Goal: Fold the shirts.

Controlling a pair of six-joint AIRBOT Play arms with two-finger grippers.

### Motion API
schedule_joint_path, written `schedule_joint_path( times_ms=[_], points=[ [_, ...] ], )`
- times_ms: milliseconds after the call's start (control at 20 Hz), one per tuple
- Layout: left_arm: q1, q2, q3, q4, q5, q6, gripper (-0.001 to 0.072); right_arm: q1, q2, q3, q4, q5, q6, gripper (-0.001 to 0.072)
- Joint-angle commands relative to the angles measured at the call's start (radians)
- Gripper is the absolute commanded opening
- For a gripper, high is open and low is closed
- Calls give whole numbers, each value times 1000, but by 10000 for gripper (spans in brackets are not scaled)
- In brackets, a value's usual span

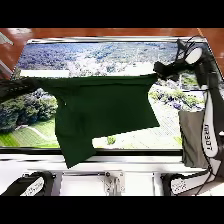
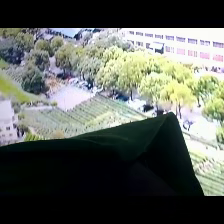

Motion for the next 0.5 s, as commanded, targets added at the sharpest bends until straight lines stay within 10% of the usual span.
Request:
schedule_joint_path(
  times_ms=[0, 150, 250, 300, 450],
  points=[
    [-27, -195, -27, -109, 140, -7, 33, 6, -96, -7, 5, -141, 7, 65],
    [-90, -315, -27, -108, 100, -7, 34, 5, -147, -7, 5, -87, 13, 77],
    [-116, -361, -27, -108, 62, -7, 43, 8, -163, -7, 39, -63, 11, 422],
    [-117, -363, -26, -107, 50, -2, 121, 8, -161, -5, 56, -65, 0, 583],
    [-48, -328, 29, -71, -85, 33, 708, -25, -124, 46, 41, 35, -66, 595]
  ],
)
